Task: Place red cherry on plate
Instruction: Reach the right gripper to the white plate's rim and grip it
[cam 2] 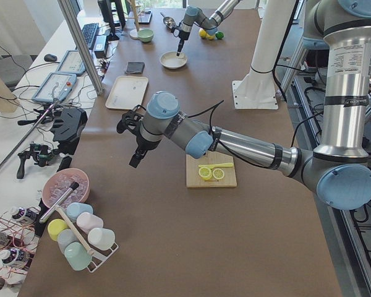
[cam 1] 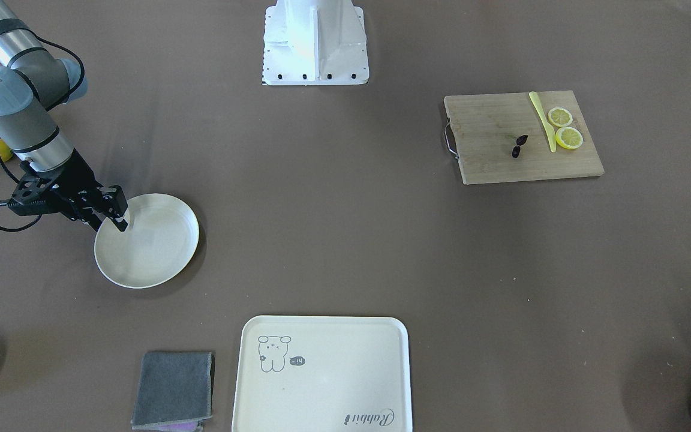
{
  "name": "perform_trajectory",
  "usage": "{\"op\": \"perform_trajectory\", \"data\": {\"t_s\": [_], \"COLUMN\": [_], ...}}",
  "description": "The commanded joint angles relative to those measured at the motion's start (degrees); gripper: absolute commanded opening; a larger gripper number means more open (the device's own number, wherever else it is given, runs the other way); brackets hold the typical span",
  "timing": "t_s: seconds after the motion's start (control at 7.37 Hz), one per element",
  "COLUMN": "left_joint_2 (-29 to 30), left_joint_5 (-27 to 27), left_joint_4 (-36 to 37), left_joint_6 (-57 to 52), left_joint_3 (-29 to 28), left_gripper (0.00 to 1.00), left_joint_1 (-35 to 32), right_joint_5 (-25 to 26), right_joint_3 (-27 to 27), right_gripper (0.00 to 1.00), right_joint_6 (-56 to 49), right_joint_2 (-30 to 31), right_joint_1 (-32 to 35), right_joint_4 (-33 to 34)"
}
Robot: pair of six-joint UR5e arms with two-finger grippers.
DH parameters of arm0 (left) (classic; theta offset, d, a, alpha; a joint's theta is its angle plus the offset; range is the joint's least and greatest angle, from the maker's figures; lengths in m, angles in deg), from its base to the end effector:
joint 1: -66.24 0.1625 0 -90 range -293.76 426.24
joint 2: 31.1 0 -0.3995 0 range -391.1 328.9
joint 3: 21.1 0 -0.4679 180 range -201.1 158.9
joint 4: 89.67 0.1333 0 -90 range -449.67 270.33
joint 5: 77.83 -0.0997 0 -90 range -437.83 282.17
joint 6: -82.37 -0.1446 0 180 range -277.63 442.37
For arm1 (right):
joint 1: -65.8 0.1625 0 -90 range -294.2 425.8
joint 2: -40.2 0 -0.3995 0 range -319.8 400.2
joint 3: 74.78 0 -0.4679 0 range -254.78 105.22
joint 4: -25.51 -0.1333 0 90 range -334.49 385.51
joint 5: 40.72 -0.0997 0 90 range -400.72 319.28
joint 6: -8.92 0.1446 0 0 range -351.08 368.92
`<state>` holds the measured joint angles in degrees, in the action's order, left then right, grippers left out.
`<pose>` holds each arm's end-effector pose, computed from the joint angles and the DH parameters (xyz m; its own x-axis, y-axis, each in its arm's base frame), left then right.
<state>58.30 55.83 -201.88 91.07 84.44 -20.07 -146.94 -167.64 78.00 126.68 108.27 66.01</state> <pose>0.0046 -0.5915 0.4645 0.6949 0.3370 -0.6353 0.0544 0.8562 0.5137 -0.4244 -0.5144 0.5046 0.5571 0.0451 0.8292 -0.2985 0.9427 0.1492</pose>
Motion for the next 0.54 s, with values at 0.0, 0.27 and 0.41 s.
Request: {"op": "perform_trajectory", "data": {"t_s": [0.0,0.27,0.41], "left_joint_2": [0.0,0.0,0.0], "left_joint_5": [-0.1,0.0,0.0], "left_joint_4": [0.0,0.0,0.0], "left_joint_6": [0.0,0.0,0.1], "left_joint_3": [0.0,0.1,0.1], "left_gripper": [0.98,0.98,0.98], "left_joint_1": [0.0,0.0,0.0], "right_joint_5": [0.0,-0.3,-0.4], "right_joint_3": [-0.3,-4.2,-4.8], "right_gripper": [0.00,0.00,0.00], "right_joint_6": [0.2,3.2,8.2], "right_joint_2": [0.0,-1.3,-3.9], "right_joint_1": [-0.2,-0.5,-1.5], "right_joint_4": [-0.2,0.5,0.6]}}
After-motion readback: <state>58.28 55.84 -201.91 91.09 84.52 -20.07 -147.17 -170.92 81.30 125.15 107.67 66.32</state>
